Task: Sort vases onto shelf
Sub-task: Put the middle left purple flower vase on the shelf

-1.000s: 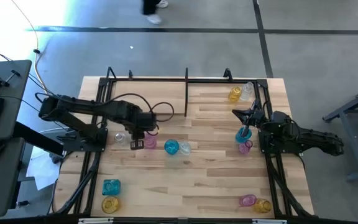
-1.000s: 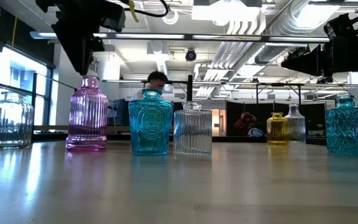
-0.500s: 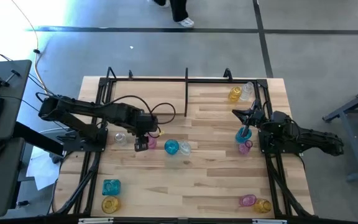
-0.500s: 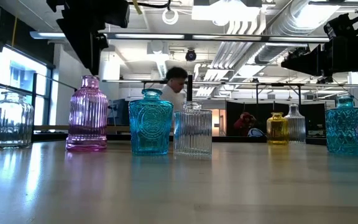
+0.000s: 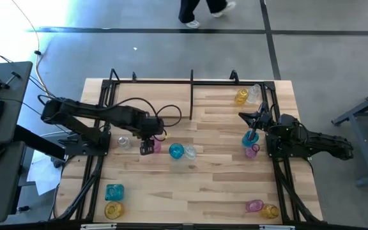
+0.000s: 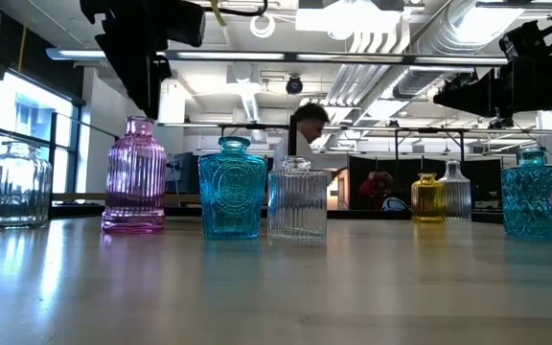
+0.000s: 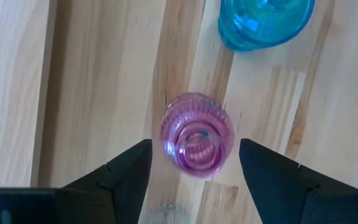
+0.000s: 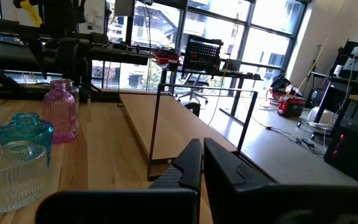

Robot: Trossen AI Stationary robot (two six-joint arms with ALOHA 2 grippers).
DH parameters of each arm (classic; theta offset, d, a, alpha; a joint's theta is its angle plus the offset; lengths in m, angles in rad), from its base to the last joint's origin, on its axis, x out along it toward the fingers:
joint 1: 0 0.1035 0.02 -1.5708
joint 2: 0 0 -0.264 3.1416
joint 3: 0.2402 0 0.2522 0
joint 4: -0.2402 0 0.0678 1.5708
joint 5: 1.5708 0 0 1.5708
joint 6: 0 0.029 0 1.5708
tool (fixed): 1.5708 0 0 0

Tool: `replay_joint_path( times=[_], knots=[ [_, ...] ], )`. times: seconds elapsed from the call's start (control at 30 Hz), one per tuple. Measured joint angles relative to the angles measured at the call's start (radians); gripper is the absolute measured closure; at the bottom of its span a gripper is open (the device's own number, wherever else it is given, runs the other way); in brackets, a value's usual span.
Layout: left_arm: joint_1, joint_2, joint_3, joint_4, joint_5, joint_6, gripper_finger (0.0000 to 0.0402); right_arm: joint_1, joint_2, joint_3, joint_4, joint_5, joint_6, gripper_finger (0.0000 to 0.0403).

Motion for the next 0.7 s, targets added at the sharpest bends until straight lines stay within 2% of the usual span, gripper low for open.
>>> replay_joint_path(
  times=[0.5,0.7],
  knots=[
    [0.013,0.063,-0.001,-0.001,-0.026,0.039,0.0170,0.000,0.000,0.000,0.000,0.000,0.000,0.0403],
    [0.013,0.063,-0.001,-0.058,-0.009,0.037,0.0170,0.000,0.000,0.000,0.000,0.000,0.000,0.0403]
  ],
)
